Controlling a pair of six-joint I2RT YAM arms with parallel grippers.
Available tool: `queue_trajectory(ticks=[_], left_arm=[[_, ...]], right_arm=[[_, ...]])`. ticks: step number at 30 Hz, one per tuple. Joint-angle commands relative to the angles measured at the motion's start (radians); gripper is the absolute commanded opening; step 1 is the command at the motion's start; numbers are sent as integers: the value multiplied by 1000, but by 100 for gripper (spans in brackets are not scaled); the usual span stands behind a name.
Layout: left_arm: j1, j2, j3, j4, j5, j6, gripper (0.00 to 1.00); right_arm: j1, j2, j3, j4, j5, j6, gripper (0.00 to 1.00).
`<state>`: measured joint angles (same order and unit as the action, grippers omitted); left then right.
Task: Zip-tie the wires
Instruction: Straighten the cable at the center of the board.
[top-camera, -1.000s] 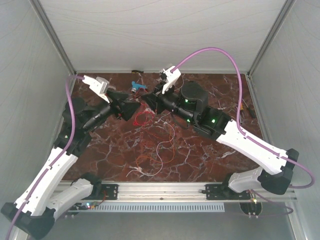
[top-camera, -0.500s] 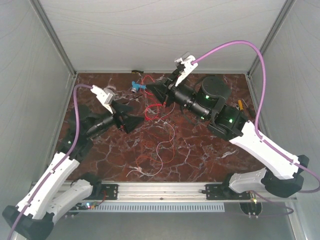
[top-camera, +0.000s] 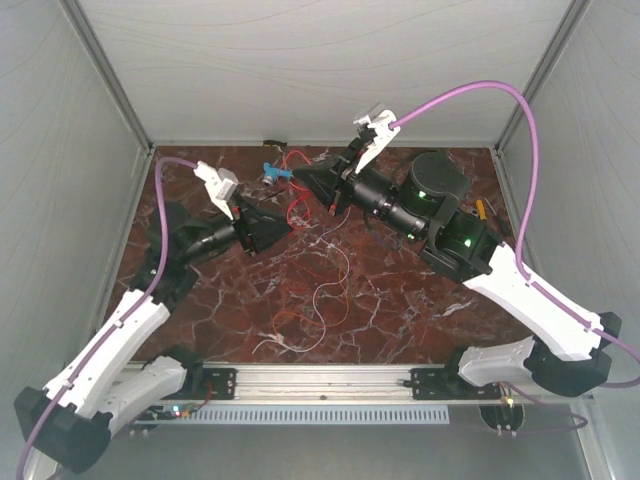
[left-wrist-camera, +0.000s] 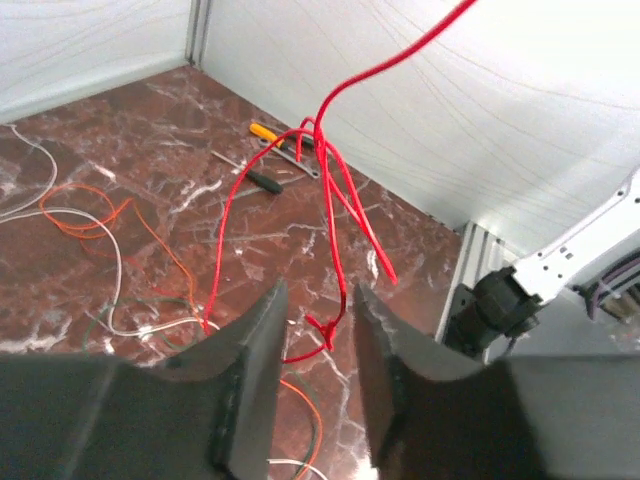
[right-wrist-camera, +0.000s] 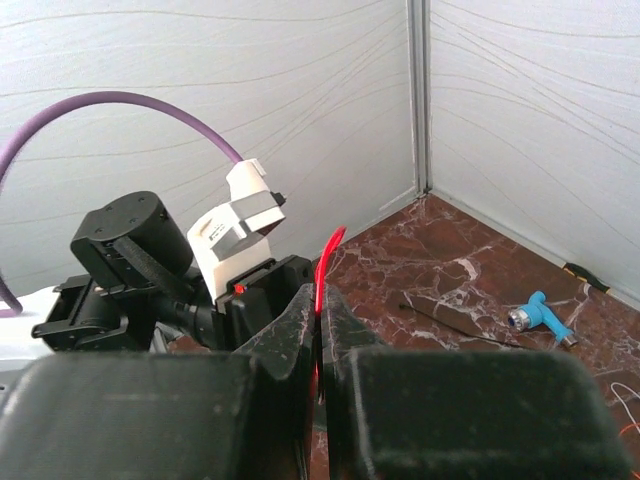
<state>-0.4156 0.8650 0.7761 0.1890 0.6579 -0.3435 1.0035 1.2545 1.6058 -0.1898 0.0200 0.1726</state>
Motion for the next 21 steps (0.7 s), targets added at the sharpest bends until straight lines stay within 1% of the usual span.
queue_trajectory(ticks=[1,4,5,8,11,16,21], left_arm=[[-11,39,0,159,23,-56,0],[-12,39,3,125,-86,-61,0],[-12,33,4,99,-141,-63,0],[-12,13,-4,-3,-312,-71,0],[-11,-2,-30,-110,-463,-93,0],[-11,-7,-80,-191,-552,-135,0],[-11,-5,-93,-265,-647,-177,0]], right_arm=[[9,-31,40,12,-18,-2,0],[9,-36,44,3,24,-12,0],[9,-37,47,-3,51,-16,0],[7,-48,61,-19,152,-36,0],[4,-71,74,-13,211,-74,0],[-4,-101,111,-4,224,-118,0],[-5,-115,156,-2,235,-159,0]])
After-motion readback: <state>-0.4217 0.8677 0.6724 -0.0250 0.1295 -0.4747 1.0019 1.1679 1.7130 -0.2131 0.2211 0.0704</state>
